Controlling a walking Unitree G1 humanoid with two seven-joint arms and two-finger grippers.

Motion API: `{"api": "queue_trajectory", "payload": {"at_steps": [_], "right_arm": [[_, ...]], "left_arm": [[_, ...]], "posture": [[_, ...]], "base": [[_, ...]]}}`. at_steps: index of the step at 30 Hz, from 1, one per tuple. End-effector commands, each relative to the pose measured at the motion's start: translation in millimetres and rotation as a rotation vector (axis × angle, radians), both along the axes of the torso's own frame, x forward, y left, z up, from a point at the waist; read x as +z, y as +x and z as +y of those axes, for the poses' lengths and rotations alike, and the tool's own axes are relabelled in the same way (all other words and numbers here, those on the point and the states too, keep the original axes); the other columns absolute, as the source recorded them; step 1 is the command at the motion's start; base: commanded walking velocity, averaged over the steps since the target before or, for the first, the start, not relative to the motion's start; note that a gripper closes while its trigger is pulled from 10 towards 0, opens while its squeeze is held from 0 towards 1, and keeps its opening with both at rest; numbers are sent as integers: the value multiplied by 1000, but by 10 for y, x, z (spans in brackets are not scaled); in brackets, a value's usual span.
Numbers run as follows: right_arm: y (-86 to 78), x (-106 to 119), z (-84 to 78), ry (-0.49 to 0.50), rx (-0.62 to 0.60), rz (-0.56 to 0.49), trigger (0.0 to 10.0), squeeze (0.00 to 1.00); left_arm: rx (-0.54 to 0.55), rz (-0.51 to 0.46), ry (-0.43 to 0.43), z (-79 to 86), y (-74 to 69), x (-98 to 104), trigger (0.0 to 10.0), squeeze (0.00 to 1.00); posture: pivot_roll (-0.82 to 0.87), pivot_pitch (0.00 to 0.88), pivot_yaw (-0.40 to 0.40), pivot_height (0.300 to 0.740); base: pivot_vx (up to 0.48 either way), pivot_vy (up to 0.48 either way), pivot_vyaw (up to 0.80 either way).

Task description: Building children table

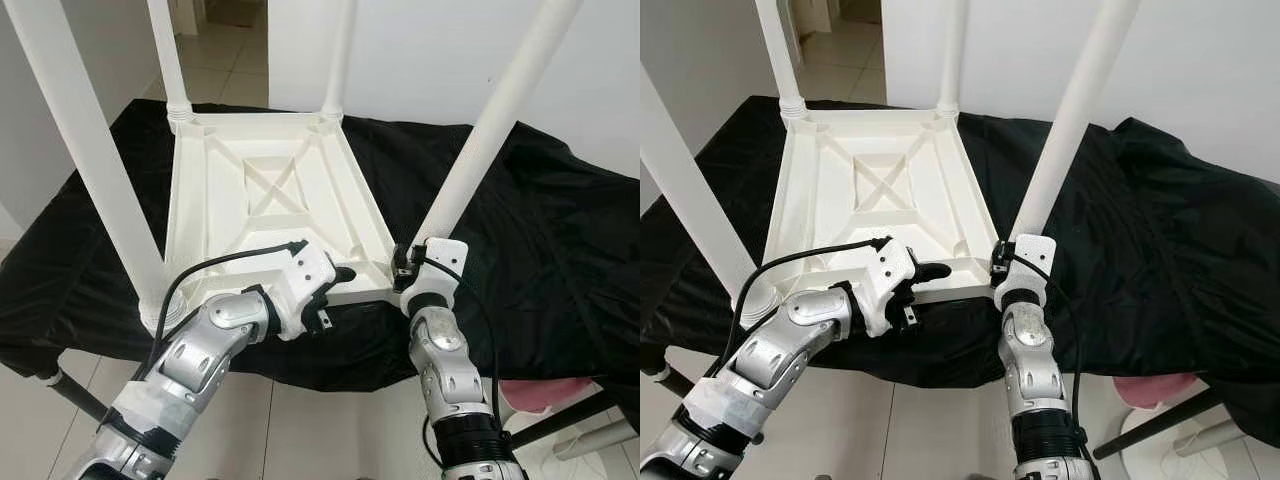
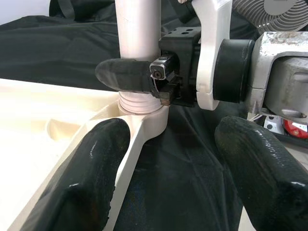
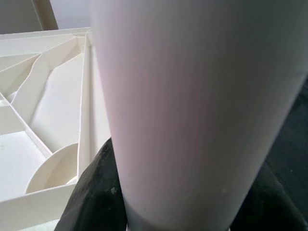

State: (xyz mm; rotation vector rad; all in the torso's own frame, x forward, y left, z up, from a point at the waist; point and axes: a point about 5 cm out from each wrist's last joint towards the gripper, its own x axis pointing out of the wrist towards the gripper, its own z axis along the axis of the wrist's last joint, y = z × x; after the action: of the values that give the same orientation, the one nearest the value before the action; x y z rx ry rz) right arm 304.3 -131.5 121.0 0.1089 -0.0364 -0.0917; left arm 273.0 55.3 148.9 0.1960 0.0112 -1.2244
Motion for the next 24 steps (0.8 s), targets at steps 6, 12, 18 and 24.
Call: {"api": "queue_trajectory", "payload": {"at_steps": [6, 12, 18, 24], "right_arm": [[-61, -36, 0, 27, 56, 10, 10000, 1000], [-131, -39, -164, -12, 192, -21, 10000, 0], [-135, -7, -309, -85, 393, -43, 10000, 0], [-72, 13, -404, -156, 543, -33, 10000, 0]], "left_arm": [[-33, 9, 19, -11, -49, -19, 10000, 0], [-41, 11, 16, -26, -65, -25, 10000, 0], [-56, 13, 19, -38, -80, -32, 10000, 0], [-67, 12, 22, -52, -84, -32, 10000, 0]], "posture": [[-3, 0, -67, 740], [-12, 0, -62, 740], [-17, 0, -56, 740], [-17, 0, -51, 740]], "base": [[0, 0, 0], [0, 0, 0], [0, 0, 0], [0, 0, 0]]}}
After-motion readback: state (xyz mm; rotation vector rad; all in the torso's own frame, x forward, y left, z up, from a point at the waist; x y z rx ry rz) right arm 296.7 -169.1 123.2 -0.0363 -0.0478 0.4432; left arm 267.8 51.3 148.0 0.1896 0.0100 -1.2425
